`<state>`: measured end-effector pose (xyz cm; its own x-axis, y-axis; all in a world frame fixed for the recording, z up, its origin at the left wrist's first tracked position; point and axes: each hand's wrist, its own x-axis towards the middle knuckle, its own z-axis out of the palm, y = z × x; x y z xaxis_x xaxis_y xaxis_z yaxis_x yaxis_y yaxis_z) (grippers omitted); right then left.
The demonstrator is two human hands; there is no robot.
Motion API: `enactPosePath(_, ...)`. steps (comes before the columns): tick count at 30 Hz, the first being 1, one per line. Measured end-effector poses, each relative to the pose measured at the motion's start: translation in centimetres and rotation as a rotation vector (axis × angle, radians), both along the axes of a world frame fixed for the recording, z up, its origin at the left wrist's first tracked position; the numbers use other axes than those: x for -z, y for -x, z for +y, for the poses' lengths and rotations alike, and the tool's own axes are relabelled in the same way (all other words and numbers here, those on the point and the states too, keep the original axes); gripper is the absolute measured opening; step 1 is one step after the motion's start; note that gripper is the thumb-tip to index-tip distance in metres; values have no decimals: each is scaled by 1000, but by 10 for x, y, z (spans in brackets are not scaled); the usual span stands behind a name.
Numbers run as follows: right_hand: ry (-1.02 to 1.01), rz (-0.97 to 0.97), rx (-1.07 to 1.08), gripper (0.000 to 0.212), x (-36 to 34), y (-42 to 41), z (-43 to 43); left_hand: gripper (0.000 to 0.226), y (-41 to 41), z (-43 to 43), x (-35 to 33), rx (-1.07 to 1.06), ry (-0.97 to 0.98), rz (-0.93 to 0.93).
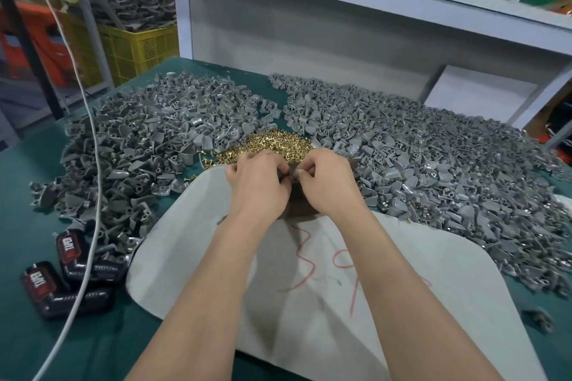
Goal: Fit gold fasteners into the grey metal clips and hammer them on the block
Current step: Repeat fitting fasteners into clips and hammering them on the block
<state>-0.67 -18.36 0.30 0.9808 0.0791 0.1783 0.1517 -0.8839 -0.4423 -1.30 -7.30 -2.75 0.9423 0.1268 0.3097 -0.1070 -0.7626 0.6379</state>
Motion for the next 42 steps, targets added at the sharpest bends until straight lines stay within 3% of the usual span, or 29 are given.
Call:
enactPosePath(17,-3,-10,-37,15,-1,-3,-5,3,1,-1,0,-2,0,-1)
enactPosePath(20,-113,-29,114,22,4,1,-35,14,3,0,-1,6,15,15)
enactPosePath(24,231,196,324,26,19,7,-66,18,3,-2,-2,4,28,17)
enactPosePath(27,236,239,305,22,24,4,-60,19,3,-2,-2,8,25,26)
enactPosePath(30,134,149,319,22,14,2,-65,17,3,-1,-2,9,17,30)
enactPosePath(34,-243,89,221,19,-9,14,-75,14,3,-2,-1,5,10,22)
enactPosePath(38,-131,-88,27,43,-19,35,-71,17,3,-1,-2,4,17,20)
enactPosePath(40,-153,-261,-39,44,-22,46,-65,17,3,-2,-2,10,28,12)
enactPosePath(42,-81,-283,-90,43,-19,54,-58,13,3,-2,-2,9,47,2)
